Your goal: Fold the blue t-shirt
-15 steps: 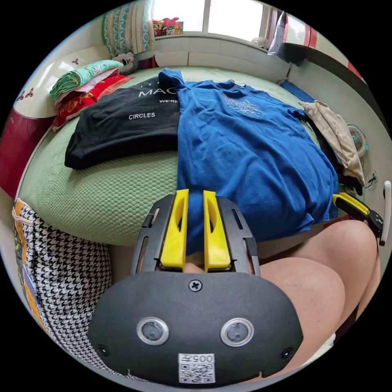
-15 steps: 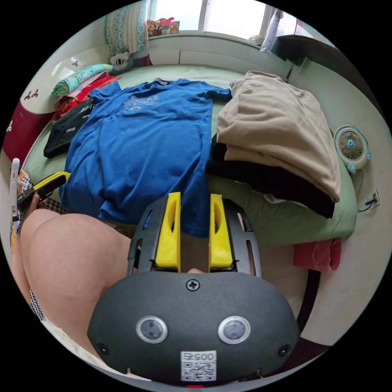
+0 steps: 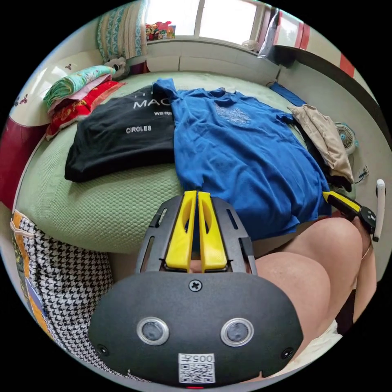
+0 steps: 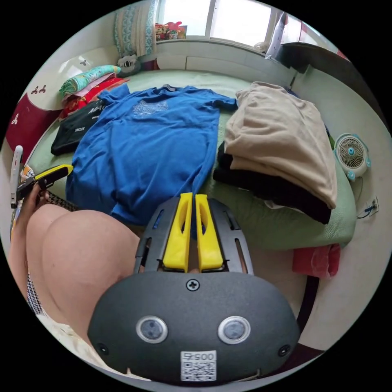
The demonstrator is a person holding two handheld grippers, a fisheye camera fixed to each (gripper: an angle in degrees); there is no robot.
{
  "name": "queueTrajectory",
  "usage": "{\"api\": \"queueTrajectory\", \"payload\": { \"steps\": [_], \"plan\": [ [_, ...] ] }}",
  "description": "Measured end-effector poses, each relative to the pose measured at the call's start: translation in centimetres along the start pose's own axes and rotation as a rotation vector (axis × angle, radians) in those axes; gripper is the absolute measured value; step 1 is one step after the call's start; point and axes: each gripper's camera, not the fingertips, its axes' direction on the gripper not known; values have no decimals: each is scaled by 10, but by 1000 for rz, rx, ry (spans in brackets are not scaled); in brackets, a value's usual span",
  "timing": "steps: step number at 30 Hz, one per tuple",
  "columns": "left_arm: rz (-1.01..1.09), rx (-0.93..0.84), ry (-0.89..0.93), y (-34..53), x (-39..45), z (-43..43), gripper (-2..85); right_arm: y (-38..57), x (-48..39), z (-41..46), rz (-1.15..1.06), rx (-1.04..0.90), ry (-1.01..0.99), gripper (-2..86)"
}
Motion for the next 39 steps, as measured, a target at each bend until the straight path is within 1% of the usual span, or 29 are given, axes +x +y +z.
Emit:
{"api": "queueTrajectory", "payload": {
  "steps": [4,6,8,10,12,13,16,21,24,28,31,34,37,39],
  "plan": [
    [14,73,-67,-34,-14,-29,8,-31,17,-41,58,109,-28,-15],
    [16,37,-82,-48,-21,-22,12,-49,22,-49,67,129,-6,-14],
    [-15,-16,-35,-55,-31,-8,18,-66,31,-39,111,78,3,-8],
    [-71,-68,25,-50,-44,5,35,-70,36,-23,109,12,-25,9],
    [-89,-73,26,-40,-53,2,70,-66,43,-16,121,-44,-36,39],
    [-86,-55,19,-31,-58,-6,90,-59,47,-24,122,-22,-68,52],
    [-68,-18,-17,-9,-68,-28,111,-33,57,-56,117,80,-134,74],
    [-36,-5,-23,18,-74,-43,117,-7,49,-74,34,79,-111,87],
    [-35,-43,-12,26,-74,-33,122,-5,32,-72,-31,90,-79,91],
    [-39,-59,-13,33,-74,-31,123,-19,17,-62,-24,88,64,96],
    [-34,-54,3,36,-76,-35,123,-32,19,-48,1,47,120,88],
    [-29,-56,-5,37,-79,-37,123,-38,24,-32,7,-14,122,66],
    [-29,-54,-7,38,-82,-40,124,-35,29,-44,26,-2,135,0],
    [-23,-50,-2,39,-84,-41,124,-27,33,-63,38,36,81,-11]
  ]
}}
